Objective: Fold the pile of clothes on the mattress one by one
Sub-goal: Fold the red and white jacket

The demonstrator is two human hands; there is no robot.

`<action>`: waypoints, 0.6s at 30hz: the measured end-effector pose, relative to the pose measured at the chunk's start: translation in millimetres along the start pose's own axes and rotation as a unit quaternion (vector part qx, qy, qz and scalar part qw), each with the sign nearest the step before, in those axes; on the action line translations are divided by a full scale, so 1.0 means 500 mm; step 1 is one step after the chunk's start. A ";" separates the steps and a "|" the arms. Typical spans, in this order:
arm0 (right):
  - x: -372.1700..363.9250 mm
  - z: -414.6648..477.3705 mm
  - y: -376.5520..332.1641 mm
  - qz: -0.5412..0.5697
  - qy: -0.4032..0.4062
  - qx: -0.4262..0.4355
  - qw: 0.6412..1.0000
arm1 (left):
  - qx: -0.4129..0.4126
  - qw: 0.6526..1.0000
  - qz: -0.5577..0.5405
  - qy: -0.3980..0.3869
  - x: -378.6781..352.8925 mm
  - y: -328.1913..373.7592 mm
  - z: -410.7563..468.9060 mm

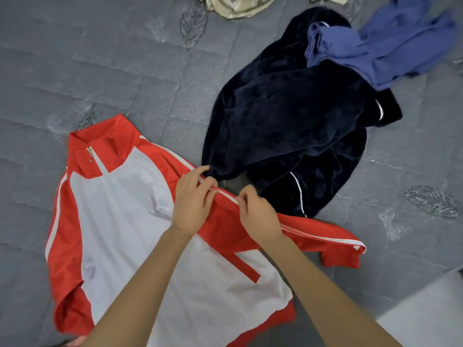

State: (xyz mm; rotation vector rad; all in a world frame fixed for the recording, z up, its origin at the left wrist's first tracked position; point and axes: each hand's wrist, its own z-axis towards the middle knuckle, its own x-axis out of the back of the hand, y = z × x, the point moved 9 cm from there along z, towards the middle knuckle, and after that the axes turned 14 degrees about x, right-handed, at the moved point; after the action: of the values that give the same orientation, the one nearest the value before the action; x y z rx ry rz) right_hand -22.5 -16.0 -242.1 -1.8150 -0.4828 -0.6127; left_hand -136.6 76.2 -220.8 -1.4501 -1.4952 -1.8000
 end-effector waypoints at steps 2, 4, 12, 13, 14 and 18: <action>0.024 0.017 -0.017 0.034 0.012 0.002 0.999 | 0.018 0.997 -0.074 0.017 0.036 0.032 0.024; 0.054 0.034 -0.027 0.048 0.011 -0.002 0.999 | 0.054 0.987 -0.148 0.022 0.058 0.055 0.056; 0.193 0.080 0.061 0.045 -0.062 -0.056 0.995 | 0.192 0.927 -0.295 0.128 0.096 0.088 0.181; 0.209 0.079 0.078 0.044 -0.079 -0.062 0.994 | 0.210 0.919 -0.306 0.134 0.092 0.083 0.190; 0.228 0.077 0.095 0.030 -0.088 -0.070 0.993 | 0.222 0.916 -0.305 0.138 0.087 0.080 0.197; 0.327 0.081 0.147 -0.015 -0.004 -0.092 0.996 | 0.179 0.953 -0.217 0.109 0.054 0.098 0.220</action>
State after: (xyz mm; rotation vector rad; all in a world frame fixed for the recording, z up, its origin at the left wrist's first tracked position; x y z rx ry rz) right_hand 156.3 4.4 -205.1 -1.9876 -0.4714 -0.6890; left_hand -57.9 163.9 -184.7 -0.7635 -2.0005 -1.7231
